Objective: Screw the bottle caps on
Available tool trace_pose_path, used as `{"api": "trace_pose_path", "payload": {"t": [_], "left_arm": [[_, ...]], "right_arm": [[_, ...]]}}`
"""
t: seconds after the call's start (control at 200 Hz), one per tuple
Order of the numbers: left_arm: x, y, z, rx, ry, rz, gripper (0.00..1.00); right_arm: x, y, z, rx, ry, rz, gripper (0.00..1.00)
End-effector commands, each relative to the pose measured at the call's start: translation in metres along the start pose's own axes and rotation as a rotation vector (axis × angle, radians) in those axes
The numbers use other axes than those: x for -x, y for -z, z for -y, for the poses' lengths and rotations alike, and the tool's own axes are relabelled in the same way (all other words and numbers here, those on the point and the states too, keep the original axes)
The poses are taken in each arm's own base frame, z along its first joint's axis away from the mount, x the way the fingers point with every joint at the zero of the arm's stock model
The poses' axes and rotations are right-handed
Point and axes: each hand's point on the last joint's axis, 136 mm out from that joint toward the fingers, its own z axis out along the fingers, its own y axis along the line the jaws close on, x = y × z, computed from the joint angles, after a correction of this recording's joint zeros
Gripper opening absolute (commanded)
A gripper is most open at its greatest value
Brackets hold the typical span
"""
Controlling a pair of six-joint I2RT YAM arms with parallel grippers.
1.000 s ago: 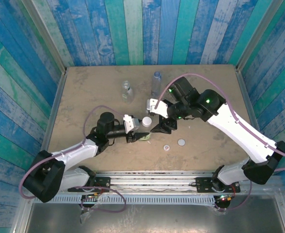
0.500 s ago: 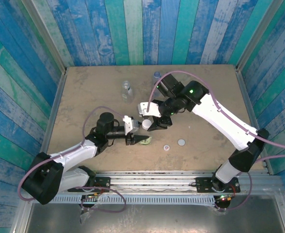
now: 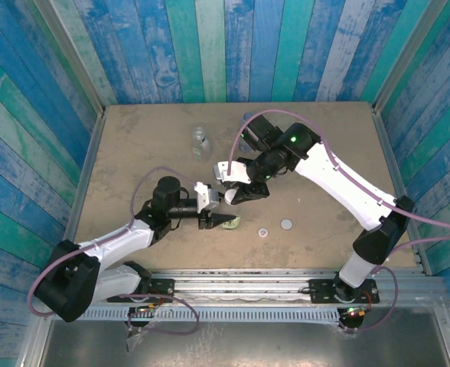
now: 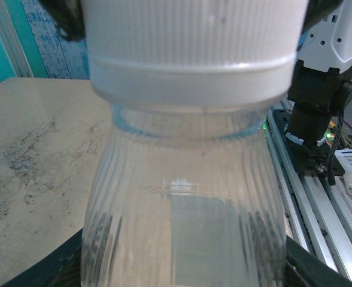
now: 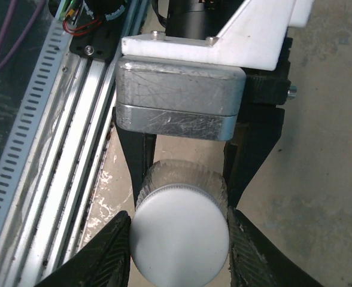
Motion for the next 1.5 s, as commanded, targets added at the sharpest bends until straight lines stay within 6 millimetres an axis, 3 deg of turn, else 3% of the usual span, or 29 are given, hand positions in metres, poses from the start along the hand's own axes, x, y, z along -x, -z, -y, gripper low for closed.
{"api": "trace_pose_path", "payload": {"t": [0.0, 0.23, 0.331, 0.501, 0.621, 0.736, 0.862, 0.967, 1.127, 1.227, 1.307, 1.498], "left_arm": [[0.015, 0.0, -0.002, -0.003, -0.013, 0.027, 0.5], [0.019, -0.001, -0.013, 0.049, -0.014, 0.035, 0.5], [0.017, 0.003, -0.033, 0.175, -0.021, 0.027, 0.49], [0.021, 0.01, -0.049, 0.288, -0.065, 0.04, 0.49], [0.02, 0.008, -0.054, 0.303, -0.065, 0.037, 0.49], [0.019, 0.007, -0.058, 0.314, -0.063, 0.037, 0.49], [0.017, 0.007, -0.06, 0.319, -0.062, 0.032, 0.49], [0.017, 0.006, -0.057, 0.31, -0.06, 0.033, 0.49], [0.016, 0.005, -0.049, 0.267, -0.019, 0.045, 0.49], [0.021, 0.003, -0.041, 0.212, 0.019, 0.071, 0.49], [0.026, 0.001, -0.033, 0.16, 0.031, 0.098, 0.49], [0.037, 0.001, -0.023, 0.099, 0.027, 0.133, 0.5]], "right_arm": [[0.003, 0.001, -0.008, 0.04, -0.01, 0.0, 0.36], [-0.003, -0.001, -0.004, 0.016, -0.096, -0.029, 0.24], [-0.006, -0.002, 0.014, -0.062, -0.3, -0.058, 0.15], [-0.014, -0.005, 0.032, -0.161, -0.645, -0.09, 0.06], [-0.011, -0.007, 0.03, -0.192, -0.792, -0.081, 0.05], [-0.023, -0.005, 0.032, -0.259, -0.95, -0.103, 0.01], [-0.027, -0.005, 0.031, -0.278, -1.039, -0.107, 0.03], [-0.024, 0.0, 0.032, -0.28, -0.996, -0.094, 0.15], [-0.003, 0.025, 0.036, -0.3, -0.804, 0.005, 0.6], [0.01, 0.047, 0.04, -0.35, -0.687, 0.12, 0.78], [0.018, 0.06, 0.043, -0.393, -0.626, 0.239, 0.8], [0.041, 0.072, 0.027, -0.419, -0.423, 0.523, 0.82]]}}
